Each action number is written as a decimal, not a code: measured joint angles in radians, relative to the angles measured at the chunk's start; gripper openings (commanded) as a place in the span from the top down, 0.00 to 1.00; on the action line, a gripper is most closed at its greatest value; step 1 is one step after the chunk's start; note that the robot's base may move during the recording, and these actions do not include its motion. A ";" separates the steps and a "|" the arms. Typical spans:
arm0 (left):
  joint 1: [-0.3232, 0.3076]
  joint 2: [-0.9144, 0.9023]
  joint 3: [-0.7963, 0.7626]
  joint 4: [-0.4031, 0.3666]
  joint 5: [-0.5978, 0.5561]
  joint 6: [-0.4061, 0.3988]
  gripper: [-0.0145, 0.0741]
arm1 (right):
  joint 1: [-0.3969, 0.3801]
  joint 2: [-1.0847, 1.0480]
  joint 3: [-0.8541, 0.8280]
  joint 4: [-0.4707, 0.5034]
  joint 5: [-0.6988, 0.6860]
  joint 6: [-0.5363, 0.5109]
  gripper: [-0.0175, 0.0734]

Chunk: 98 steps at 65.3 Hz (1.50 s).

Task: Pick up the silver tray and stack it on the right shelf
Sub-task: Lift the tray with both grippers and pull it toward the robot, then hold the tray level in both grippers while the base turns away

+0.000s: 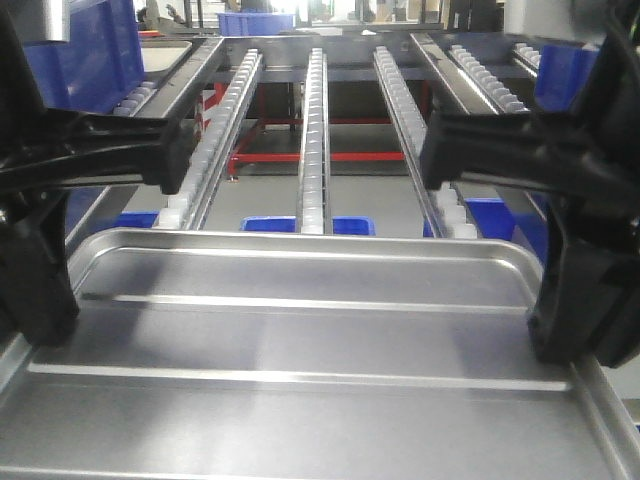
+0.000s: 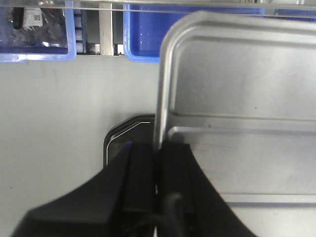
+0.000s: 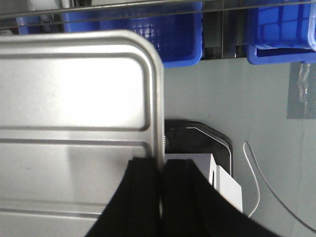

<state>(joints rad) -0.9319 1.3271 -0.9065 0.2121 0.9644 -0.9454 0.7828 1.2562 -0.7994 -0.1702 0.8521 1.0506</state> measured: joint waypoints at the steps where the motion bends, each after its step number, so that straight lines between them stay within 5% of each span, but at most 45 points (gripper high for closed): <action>1: 0.000 0.000 0.000 0.000 -0.002 0.000 0.95 | 0.000 0.002 0.000 -0.002 0.000 0.000 0.74; 98: -0.002 0.000 0.000 0.002 -0.001 0.037 0.95 | 0.000 0.013 -0.003 -0.007 -0.006 -0.014 0.74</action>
<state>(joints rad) -0.9334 1.3271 -0.9065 0.2145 0.9634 -0.9088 0.7828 1.2689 -0.8027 -0.1770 0.8460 1.0365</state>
